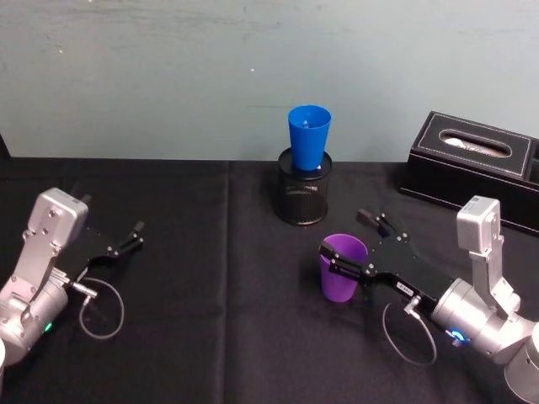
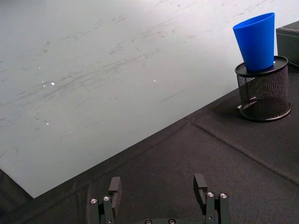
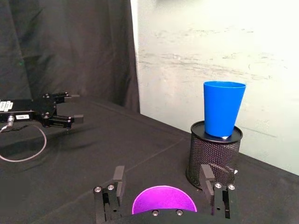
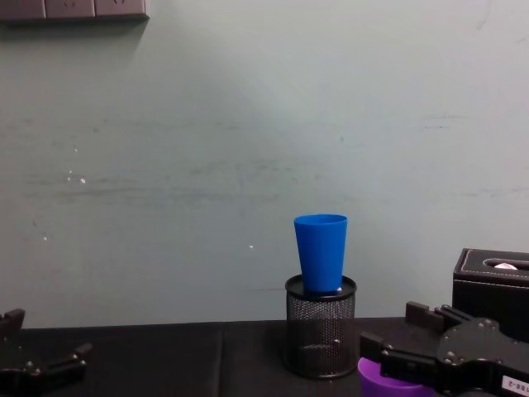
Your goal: Pick up one cup with a gripper and tap it against the other cup.
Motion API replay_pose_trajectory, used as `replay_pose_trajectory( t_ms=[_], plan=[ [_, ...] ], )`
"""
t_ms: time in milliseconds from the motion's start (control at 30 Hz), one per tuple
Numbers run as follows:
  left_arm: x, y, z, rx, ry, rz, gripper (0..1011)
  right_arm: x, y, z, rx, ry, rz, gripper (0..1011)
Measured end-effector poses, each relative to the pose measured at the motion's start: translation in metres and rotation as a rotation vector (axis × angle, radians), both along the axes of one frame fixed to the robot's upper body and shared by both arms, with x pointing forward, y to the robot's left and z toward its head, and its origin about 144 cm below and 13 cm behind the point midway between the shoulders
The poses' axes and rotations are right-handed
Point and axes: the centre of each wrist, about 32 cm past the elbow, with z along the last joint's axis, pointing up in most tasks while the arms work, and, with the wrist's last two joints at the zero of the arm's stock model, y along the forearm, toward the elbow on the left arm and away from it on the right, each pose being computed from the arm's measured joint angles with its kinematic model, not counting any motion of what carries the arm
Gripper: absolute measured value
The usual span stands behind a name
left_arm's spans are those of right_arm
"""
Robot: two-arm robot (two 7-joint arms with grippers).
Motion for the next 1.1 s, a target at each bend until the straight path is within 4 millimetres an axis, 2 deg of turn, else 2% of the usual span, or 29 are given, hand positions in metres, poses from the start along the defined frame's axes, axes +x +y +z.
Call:
replay_pose_trajectory(
  t_ms=[700,1100],
  plan=[
    [0.0,0.0,0.0,0.0,0.0,0.0,1011,0.0,-0.0003,-0.0011,0.003,0.004,-0.007,1003],
    [0.0,0.0,0.0,0.0,0.0,0.0,1011,0.0005,-0.0042,-0.0022,0.024,0.011,-0.084,1003]
  ],
)
